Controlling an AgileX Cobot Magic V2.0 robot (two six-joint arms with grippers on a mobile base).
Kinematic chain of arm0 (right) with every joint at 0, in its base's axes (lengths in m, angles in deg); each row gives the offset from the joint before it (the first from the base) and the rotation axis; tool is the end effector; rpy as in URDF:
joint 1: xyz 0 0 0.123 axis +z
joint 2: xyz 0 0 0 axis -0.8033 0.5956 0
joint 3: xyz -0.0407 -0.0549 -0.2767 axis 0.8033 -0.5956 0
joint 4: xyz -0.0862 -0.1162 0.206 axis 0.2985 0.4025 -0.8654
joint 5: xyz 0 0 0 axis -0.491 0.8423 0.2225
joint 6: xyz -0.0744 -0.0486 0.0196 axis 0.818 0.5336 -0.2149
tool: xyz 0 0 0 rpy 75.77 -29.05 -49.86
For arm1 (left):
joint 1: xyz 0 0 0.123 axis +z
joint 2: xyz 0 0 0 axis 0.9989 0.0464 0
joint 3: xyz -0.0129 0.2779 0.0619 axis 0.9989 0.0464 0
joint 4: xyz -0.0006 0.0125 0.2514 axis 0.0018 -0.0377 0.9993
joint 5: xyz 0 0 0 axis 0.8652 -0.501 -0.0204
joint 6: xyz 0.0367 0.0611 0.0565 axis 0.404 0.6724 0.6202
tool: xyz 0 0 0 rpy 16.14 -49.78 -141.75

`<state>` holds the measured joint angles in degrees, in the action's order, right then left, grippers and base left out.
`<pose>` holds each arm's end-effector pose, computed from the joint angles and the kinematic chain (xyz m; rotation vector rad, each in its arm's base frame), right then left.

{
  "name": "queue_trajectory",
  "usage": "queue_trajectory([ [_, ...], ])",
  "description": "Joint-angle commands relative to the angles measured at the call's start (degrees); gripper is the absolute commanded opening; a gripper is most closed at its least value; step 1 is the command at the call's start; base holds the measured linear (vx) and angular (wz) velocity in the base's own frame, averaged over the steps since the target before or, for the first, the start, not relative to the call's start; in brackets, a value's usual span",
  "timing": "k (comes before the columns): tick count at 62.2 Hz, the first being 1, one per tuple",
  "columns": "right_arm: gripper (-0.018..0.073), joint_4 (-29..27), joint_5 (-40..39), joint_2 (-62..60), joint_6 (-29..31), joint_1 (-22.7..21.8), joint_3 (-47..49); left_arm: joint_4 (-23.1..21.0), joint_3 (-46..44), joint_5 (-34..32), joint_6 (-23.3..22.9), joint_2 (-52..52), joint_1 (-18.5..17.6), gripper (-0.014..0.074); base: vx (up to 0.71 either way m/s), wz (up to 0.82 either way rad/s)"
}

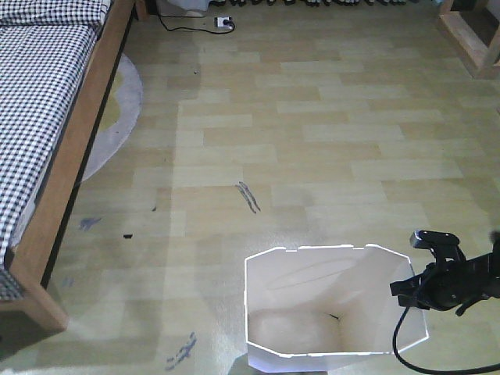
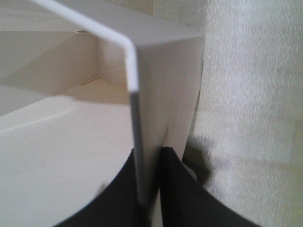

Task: Move trash bin to bedside with robot
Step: 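Hold the bin with the right gripper while the base turns toward the bed, then carry the bin with the right gripper toward the bedside curtains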

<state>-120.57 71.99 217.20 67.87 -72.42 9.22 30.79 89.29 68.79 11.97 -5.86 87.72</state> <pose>0.2555 -0.0516 -0.0318 -0.0534 2.9077 0.5020 0.0545 -0.0005 0.1801 -0.0705 1.7601 -0.0620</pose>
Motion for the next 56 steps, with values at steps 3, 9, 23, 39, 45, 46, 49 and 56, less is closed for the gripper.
queue_trajectory([
  [3, -0.0006, -0.15, 10.99, -3.63, 0.09, -0.27, 0.2, -0.54, 1.65, -4.22, -0.46, -0.56, -0.13, -0.0006, 0.45, 0.08],
  [9, -0.0006, -0.15, 10.99, -3.63, 0.09, -0.27, 0.2, -0.54, 1.65, -4.22, -0.46, -0.56, -0.13, -0.0006, 0.46, 0.06],
  [23, -0.0006, -0.15, 10.99, -3.63, 0.09, -0.27, 0.2, -0.54, 1.65, -4.22, -0.46, -0.56, -0.13, -0.0006, 0.47, 0.03],
  [39, -0.0006, -0.15, 10.99, -3.63, 0.09, -0.27, 0.2, -0.54, 1.65, -4.22, -0.46, -0.56, -0.13, -0.0006, 0.47, -0.01],
  [45, -0.0006, -0.15, 10.99, -3.63, 0.09, -0.27, 0.2, -0.54, 1.65, -4.22, -0.46, -0.56, -0.13, -0.0006, 0.47, 0.01],
  [46, -0.0006, -0.15, 10.99, -3.63, 0.09, -0.27, 0.2, -0.54, 1.65, -4.22, -0.46, -0.56, -0.13, -0.0006, 0.47, 0.01],
  [49, -0.0006, -0.15, 10.99, -3.63, 0.09, -0.27, 0.2, -0.54, 1.65, -4.22, -0.46, -0.56, -0.13, -0.0006, 0.47, 0.02],
  [56, -0.0006, -0.15, 10.99, -3.63, 0.09, -0.27, 0.2, -0.54, 1.65, -4.22, -0.46, -0.56, -0.13, -0.0006, 0.47, 0.03],
])
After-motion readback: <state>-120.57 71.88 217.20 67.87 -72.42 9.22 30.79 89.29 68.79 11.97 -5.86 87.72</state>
